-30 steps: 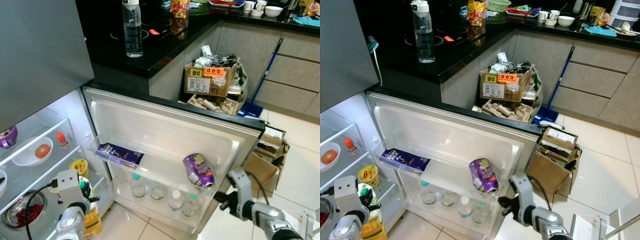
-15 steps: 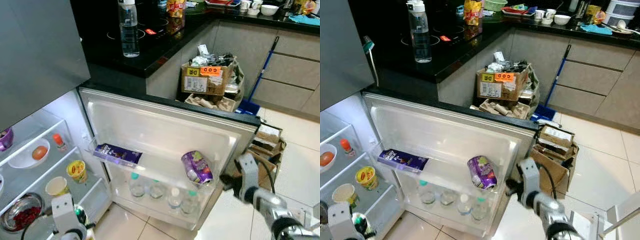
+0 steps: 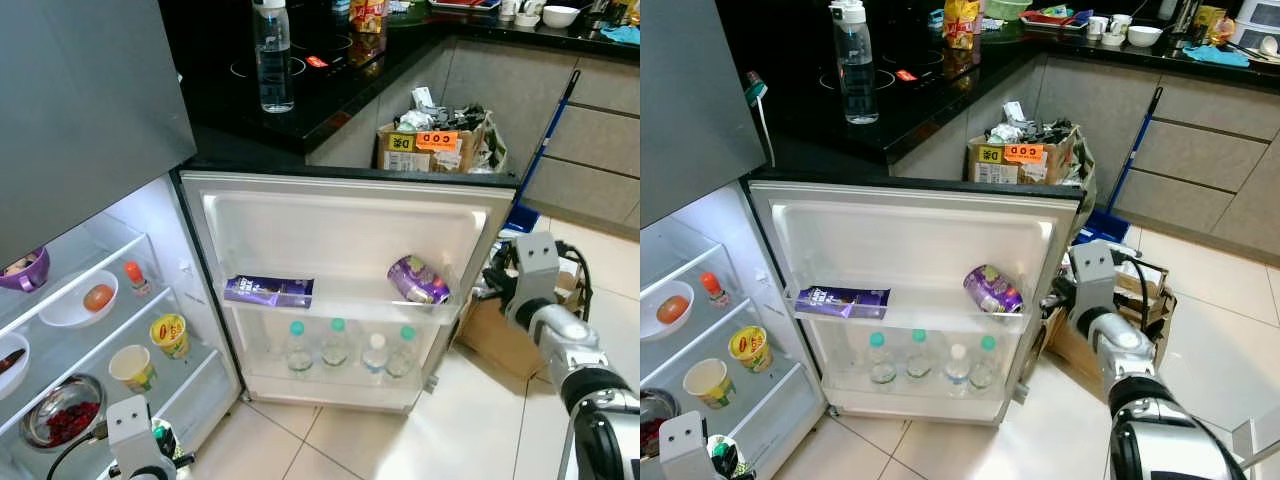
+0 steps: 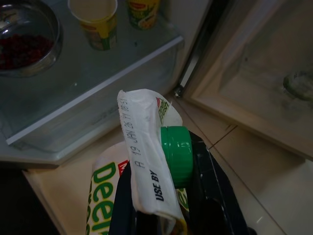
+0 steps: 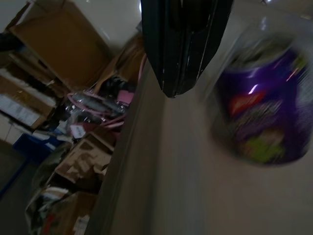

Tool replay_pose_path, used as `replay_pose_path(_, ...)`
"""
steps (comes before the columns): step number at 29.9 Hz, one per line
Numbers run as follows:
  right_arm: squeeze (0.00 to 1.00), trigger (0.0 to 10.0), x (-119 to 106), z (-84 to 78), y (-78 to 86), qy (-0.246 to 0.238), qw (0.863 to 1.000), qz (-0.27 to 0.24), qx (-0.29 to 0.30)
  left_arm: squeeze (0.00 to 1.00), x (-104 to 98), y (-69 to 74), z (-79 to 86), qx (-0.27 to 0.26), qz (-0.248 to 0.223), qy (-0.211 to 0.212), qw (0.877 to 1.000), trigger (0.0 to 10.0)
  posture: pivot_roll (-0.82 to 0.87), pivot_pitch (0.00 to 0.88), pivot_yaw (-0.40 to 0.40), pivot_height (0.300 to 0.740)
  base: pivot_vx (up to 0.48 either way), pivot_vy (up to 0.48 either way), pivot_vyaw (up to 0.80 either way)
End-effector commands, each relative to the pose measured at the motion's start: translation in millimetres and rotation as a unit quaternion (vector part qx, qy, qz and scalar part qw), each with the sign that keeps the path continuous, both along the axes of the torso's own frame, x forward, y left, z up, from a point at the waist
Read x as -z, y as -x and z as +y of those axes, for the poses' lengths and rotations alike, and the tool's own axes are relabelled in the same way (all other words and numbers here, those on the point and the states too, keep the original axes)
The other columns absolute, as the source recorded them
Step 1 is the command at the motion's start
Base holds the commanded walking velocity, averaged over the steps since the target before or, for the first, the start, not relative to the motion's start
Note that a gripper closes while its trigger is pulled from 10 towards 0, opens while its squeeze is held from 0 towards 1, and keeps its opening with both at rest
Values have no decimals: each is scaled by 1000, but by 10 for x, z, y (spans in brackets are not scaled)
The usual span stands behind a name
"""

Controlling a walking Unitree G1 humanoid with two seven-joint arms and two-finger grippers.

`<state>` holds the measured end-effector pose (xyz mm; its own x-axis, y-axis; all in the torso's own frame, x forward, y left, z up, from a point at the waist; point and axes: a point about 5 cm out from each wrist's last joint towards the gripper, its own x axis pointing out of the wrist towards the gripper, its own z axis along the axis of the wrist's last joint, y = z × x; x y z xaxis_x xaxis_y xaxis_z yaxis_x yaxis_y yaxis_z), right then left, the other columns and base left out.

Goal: Restocking fridge

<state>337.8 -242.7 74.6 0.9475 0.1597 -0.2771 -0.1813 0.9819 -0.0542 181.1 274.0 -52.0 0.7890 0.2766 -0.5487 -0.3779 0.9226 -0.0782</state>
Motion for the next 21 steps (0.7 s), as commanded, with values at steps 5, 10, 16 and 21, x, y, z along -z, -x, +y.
replay_pose_path(5,0,10000,763,175,574,-26,991,135,-9,0,-128,-217,-65,44,-44,-12,998,10000,-54,0,-6,740,0,0,0)
replay_pose_path(10,0,10000,1055,368,863,-45,981,188,-29,0,-280,-450,-196,104,-105,2,989,10000,-56,0,6,740,0,0,0)
replay_pose_path(16,0,10000,1058,590,845,-79,978,180,-67,0,-462,-672,-316,182,-157,2,971,10000,-60,0,21,740,0,0,0)
replay_pose_path(21,0,10000,947,834,702,-85,976,156,-123,0,-702,-902,-418,253,-211,-9,944,10000,-80,5,29,740,0,0,0)
